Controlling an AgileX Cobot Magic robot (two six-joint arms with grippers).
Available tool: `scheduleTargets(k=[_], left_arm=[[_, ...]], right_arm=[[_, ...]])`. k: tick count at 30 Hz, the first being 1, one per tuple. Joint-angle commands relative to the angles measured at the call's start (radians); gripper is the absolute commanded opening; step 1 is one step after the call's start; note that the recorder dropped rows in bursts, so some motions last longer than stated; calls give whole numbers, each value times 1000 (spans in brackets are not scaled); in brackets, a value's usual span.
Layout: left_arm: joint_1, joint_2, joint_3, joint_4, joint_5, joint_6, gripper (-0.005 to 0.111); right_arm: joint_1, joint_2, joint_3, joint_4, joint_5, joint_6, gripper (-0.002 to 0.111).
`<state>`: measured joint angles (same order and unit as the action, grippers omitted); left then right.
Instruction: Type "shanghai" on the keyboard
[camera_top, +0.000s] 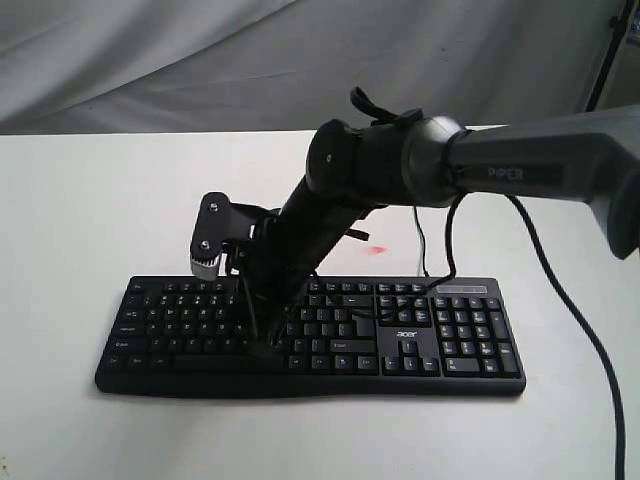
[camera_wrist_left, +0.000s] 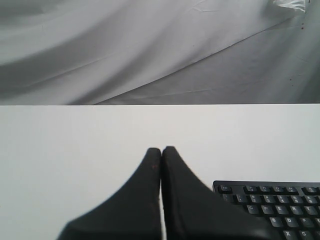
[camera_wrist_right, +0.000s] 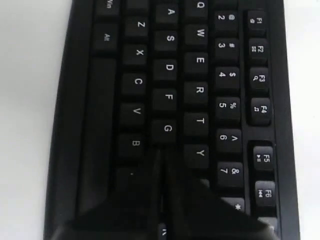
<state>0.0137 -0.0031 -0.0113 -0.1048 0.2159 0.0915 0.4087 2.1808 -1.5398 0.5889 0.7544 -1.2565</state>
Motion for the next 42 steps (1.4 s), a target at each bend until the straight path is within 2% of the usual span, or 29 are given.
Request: scheduleTargets(k=[1,7,26,42], left_arm=[[-4,3,1,-4,-3,-1,1],[-4,3,1,-4,-3,-1,1],[-4,3,1,-4,-3,-1,1],[-4,3,1,-4,-3,-1,1]], right_arm=[[-4,-10,9,12,-23,-16,0],[-4,-10,9,87,-33,-69,0],[-2,-10,54,107,-105,-106,0],[-2,8,56,163,-92,-183,0]])
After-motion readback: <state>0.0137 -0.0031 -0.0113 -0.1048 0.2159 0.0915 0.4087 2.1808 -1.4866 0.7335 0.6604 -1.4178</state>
